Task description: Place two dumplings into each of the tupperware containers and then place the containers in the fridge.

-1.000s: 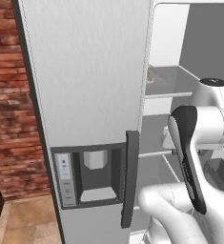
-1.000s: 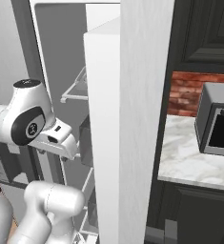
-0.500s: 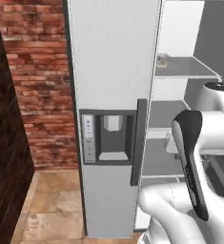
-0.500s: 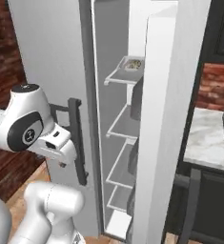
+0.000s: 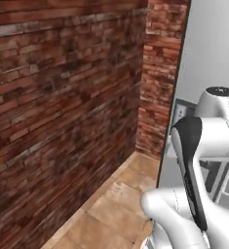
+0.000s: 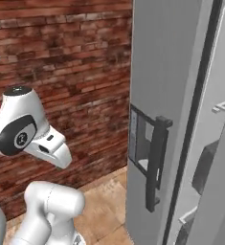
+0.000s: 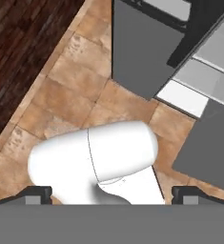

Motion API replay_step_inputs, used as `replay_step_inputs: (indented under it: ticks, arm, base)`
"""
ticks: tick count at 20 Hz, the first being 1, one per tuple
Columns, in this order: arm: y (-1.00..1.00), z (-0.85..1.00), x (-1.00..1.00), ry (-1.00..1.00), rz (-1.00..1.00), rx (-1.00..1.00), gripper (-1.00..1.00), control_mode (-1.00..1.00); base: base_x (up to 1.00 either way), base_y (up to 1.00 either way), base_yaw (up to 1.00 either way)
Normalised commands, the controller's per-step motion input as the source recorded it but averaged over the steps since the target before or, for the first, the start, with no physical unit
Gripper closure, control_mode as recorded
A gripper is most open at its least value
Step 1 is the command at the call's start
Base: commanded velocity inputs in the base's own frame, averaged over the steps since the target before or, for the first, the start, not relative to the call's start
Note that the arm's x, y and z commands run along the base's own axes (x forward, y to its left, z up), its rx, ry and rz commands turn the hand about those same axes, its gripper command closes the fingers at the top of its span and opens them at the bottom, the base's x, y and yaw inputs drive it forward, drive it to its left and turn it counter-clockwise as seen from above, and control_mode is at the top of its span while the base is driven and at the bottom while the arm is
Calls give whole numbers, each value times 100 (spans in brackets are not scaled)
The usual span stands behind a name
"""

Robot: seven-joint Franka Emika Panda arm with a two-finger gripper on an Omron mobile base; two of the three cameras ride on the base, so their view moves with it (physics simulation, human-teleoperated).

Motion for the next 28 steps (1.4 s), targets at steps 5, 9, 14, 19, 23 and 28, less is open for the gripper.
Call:
replay_step_inputs:
  ticks: [5,9,14,19,23,28]
  arm:
    - [0,0,0,0,0,0,-100,100]
    - [0,0,0,0,0,0,-100,100]
    - [0,0,0,0,0,0,-100,100]
    - [0,0,0,0,0,0,-100,100]
    - [0,0,0,0,0,0,-100,100]
    - [0,0,0,0,0,0,-100,100]
  base:
    - [-16,0,100]
    - [-20,0,100]
    - [-21,0,100]
    - [-4,-1,100]
    - [0,0,100]
    - [-8,6,97]
